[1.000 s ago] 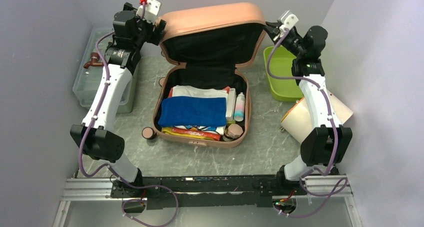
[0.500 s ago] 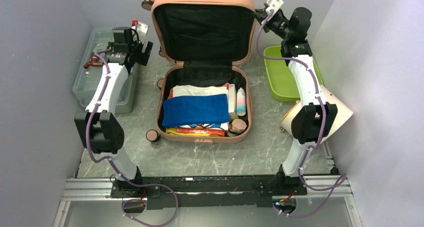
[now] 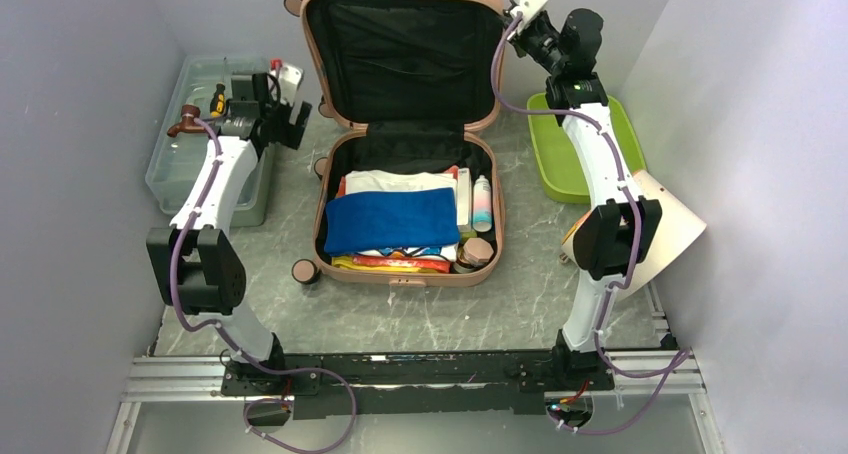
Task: Open, take out, and arrange the luggage
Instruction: Open the luggage at the center of the board.
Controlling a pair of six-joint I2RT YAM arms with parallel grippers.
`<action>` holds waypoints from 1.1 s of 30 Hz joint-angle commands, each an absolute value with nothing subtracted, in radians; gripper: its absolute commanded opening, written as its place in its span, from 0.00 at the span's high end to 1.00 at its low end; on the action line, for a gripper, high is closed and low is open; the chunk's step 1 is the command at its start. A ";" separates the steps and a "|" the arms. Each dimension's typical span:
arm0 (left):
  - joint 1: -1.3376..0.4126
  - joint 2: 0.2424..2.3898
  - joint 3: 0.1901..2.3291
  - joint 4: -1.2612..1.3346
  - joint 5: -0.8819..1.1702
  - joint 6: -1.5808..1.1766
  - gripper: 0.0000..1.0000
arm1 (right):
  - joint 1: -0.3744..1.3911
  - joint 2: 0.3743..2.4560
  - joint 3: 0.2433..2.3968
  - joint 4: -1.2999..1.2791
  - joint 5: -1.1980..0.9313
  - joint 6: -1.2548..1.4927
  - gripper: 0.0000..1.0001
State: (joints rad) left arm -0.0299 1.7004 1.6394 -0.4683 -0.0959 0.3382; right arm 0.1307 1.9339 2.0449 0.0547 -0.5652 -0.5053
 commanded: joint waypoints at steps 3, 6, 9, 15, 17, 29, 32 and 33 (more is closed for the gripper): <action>-0.036 1.609 1.509 -0.589 0.138 0.412 0.01 | 0.160 2.020 2.063 -0.057 -0.561 -0.561 0.94; -0.035 1.551 1.443 -0.621 0.173 0.438 0.00 | 0.160 2.048 2.081 -0.044 -0.531 -0.579 0.86; -0.034 1.460 1.351 -0.664 0.235 0.472 0.01 | 0.161 2.082 2.110 -0.040 -0.519 -0.599 0.84; -0.030 1.257 1.201 -0.719 0.300 0.508 0.01 | 0.167 2.119 2.142 -0.051 -0.531 -0.610 0.66; -0.027 1.215 1.173 -0.741 0.295 0.514 0.01 | 0.170 2.115 2.141 -0.058 -0.542 -0.619 0.59; -0.005 0.976 1.089 -0.859 0.210 0.439 0.01 | 0.175 1.818 1.834 -0.060 -0.582 -0.485 0.00; -0.003 0.898 1.050 -0.871 0.184 0.401 0.01 | 0.175 1.586 1.600 -0.007 -0.577 -0.334 0.00; -0.003 0.866 1.034 -0.878 0.190 0.397 0.01 | 0.174 1.514 1.499 -0.006 -0.587 -0.296 0.00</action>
